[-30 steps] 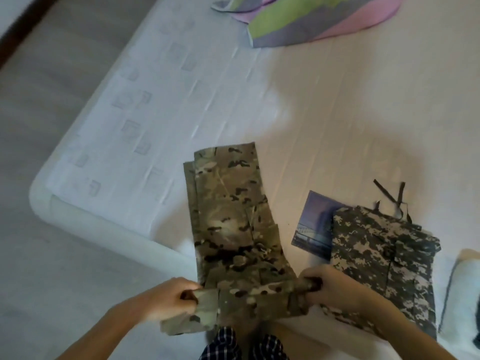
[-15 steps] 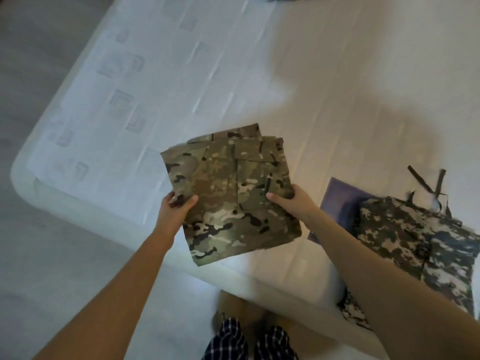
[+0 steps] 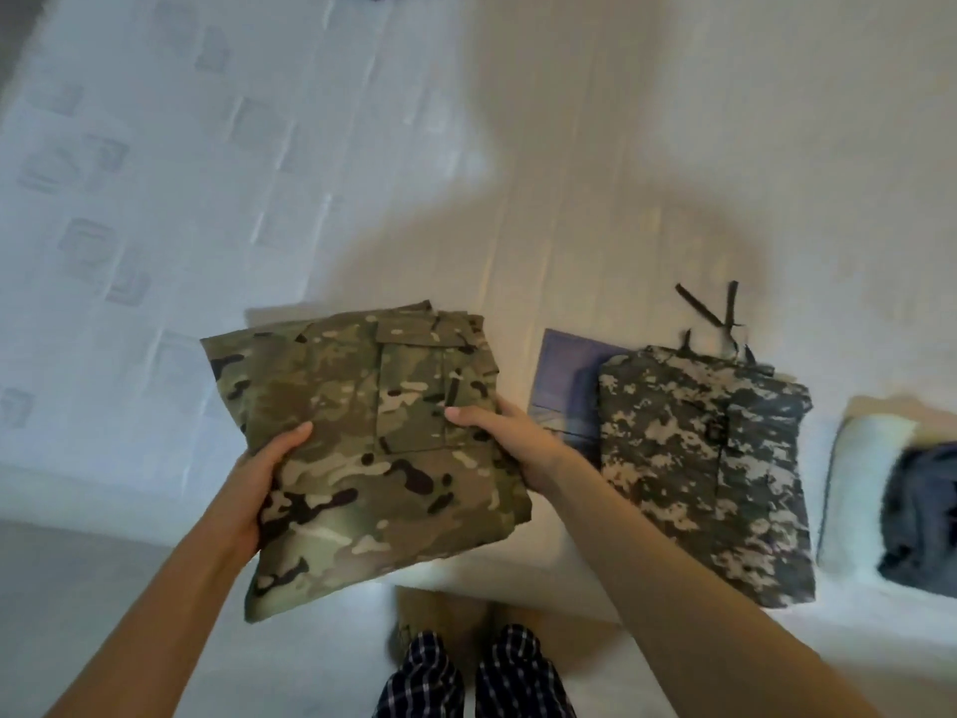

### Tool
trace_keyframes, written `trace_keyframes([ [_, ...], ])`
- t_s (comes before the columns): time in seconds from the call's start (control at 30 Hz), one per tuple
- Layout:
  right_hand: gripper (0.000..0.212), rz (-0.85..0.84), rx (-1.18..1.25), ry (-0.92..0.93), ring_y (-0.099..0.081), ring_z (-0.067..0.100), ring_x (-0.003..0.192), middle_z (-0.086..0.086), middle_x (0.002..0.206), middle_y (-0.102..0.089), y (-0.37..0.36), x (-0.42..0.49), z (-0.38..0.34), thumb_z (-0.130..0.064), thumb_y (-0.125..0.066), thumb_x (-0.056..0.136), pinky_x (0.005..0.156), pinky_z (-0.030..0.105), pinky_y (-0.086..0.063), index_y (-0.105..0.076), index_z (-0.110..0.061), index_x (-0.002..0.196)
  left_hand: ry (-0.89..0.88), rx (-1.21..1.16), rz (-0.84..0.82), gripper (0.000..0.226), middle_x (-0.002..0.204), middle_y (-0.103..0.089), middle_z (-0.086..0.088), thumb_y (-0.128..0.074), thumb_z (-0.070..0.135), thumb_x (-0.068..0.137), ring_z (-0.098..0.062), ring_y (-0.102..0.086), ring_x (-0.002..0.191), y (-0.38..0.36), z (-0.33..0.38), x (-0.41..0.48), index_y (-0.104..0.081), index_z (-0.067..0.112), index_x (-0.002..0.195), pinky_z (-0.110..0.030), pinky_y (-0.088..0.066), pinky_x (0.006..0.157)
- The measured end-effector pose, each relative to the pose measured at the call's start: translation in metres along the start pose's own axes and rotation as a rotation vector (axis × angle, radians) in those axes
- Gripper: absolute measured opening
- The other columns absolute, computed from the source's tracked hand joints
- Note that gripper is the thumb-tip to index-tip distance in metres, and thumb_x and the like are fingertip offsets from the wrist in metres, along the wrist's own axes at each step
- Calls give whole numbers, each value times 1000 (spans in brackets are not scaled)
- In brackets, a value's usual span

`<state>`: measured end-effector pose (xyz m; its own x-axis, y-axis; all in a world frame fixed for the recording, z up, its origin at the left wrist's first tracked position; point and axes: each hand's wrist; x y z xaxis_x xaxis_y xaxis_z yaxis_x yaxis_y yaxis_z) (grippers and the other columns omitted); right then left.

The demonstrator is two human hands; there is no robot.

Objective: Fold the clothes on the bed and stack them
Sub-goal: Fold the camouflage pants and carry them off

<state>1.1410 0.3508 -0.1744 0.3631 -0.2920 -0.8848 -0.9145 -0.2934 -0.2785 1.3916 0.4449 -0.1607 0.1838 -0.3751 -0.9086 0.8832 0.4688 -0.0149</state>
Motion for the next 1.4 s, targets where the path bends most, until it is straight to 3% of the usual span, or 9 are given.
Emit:
trace_keyframes([
  [0.17,61,2,283,-31,-69,18,95,2,108,-69,44,-94,52,-33,-83,61,72,29,-56,-52,-31,114,113,11,-109,38,78,-75,-10,-69,33,67,-28,-72,63,-65,-5,-81,-62,16,100,-39,-47,65],
  [0.43,91,321,263,337,-69,22,95,2,101,-72,182,-240,78,-51,-90,39,68,26,-56,-53,-23,117,25,191,-439,98,105,-73,-7,-92,45,30,-27,-70,93,-222,-32,-118,-57,21,118,-34,-56,71],
  [0.53,79,521,179,269,-69,18,90,-2,101,-72,241,-224,90,-53,-85,51,66,22,-55,-54,-24,117,-87,303,-412,88,116,-67,-1,-86,53,52,-22,-67,101,-282,-66,-76,-50,26,128,-32,-55,77],
  [0.63,71,717,-150,12,-55,25,112,8,129,-55,286,-175,129,-43,-72,77,88,35,-50,-41,-15,134,-91,542,-281,64,133,-54,-11,-70,30,83,-30,-55,116,-308,-117,-27,-41,14,138,-47,-47,99],
  [0.77,100,639,-256,-24,-45,27,125,7,138,-44,314,-140,165,-54,-79,64,103,43,-43,-30,-14,141,-151,851,-141,70,136,-51,-14,-70,38,82,-33,-51,121,-303,-166,-4,-40,9,139,-48,-42,103],
  [0.97,130,553,-70,86,-46,18,120,-1,137,-41,335,-127,179,-72,-80,36,103,38,-43,-25,-25,144,-181,583,-58,66,117,-62,-4,-69,48,75,-29,-58,111,-299,-168,7,-50,13,127,-36,-50,92],
  [1.13,124,493,126,89,-53,9,97,-5,120,-48,339,-112,182,-78,-74,39,81,24,-47,-25,-27,141,-49,459,-246,72,113,-65,-2,-74,54,61,-21,-64,101,-324,-164,21,-48,25,122,-33,-50,85],
  [1.3,104,334,313,48,-61,19,104,-1,116,-61,330,-115,179,-63,-79,52,92,35,-51,-39,-19,137,58,450,-306,66,96,-74,-7,-77,51,57,-26,-72,86,-325,-144,18,-53,22,111,-30,-55,65],
  [1.4,78,270,426,45,-66,18,100,3,112,-67,302,-134,188,-52,-77,63,85,31,-54,-51,-18,128,126,533,-292,75,101,-72,-15,-78,52,56,-34,-69,92,-315,-130,0,-55,16,118,-38,-54,75],
])
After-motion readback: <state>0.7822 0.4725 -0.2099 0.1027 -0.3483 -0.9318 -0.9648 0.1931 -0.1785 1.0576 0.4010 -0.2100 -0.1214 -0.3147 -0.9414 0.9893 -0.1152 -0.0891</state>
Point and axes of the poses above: each hand's wrist, its own x-axis towards the middle knuckle, its own y-axis out of the back of the hand, z = x × y
